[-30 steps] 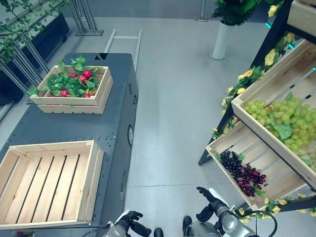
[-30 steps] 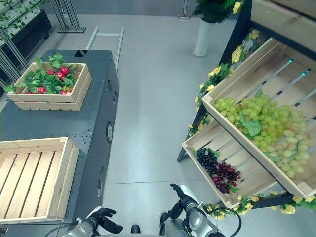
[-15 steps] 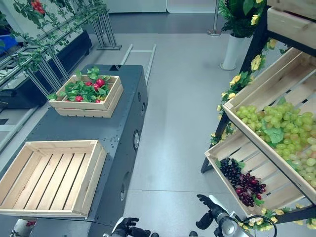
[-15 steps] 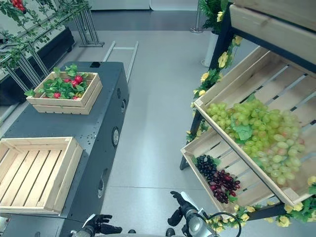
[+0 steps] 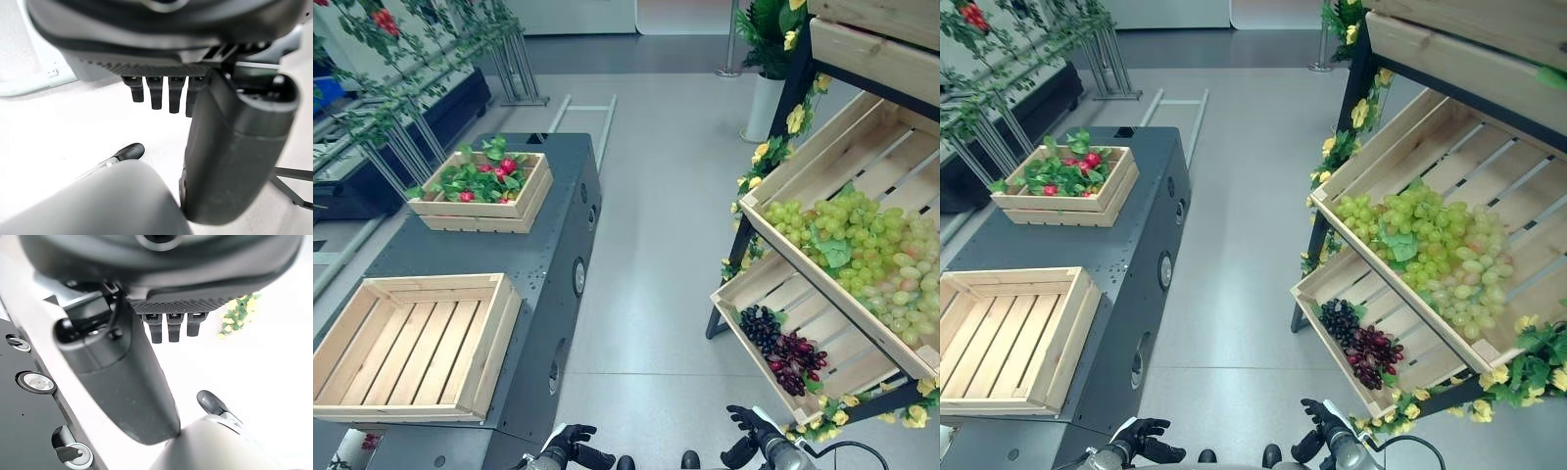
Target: Pick up the fruits from the basket on one side to the basket on the other side
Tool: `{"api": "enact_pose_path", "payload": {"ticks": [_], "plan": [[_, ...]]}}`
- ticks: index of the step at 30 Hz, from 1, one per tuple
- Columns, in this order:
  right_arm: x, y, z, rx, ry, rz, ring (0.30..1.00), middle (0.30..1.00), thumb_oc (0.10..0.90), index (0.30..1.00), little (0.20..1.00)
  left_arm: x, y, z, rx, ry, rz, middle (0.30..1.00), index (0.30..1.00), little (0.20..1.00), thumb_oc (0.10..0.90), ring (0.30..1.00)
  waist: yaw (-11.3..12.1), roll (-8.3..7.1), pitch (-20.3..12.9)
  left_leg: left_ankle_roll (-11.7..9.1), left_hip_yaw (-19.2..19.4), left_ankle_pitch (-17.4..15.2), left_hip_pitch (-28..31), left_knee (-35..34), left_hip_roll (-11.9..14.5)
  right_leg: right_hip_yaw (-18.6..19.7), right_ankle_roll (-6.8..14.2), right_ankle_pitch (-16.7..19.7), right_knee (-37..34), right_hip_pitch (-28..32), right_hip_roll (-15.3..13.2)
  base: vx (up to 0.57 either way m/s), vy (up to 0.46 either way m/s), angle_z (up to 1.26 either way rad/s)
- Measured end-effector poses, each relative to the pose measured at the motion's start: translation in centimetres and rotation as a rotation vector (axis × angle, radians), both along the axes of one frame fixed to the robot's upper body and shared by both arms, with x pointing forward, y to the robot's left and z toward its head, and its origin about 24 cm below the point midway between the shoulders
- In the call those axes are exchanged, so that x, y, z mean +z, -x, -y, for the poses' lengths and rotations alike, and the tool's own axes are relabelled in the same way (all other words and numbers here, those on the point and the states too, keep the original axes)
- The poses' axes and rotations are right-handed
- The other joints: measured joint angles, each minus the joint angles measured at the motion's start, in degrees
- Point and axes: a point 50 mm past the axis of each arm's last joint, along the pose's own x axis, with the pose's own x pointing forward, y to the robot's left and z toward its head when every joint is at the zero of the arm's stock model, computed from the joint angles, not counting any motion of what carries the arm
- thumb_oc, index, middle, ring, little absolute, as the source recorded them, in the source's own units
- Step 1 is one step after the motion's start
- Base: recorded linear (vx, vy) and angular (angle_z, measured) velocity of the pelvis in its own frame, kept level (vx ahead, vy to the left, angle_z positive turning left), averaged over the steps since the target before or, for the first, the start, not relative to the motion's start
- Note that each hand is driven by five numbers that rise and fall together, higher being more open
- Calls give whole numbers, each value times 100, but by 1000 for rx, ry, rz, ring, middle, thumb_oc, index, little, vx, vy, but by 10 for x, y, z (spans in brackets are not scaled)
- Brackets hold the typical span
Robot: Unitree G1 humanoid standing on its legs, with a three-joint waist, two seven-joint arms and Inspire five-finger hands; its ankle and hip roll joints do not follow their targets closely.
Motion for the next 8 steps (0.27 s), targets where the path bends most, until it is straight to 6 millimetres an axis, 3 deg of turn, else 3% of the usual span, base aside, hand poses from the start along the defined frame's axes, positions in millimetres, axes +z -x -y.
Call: {"api": "enact_pose_path", "payload": {"ticks": [8], "plan": [[-2,-1,-14,12,-52,-21,900,900,800,900,900,-1,8,-2,47,23,4,900,900,900,800,900,44,11,-8,17,-124,-21,279,-7,-14,-43,-7,-65,-34,281,-1,60,43,11]]}}
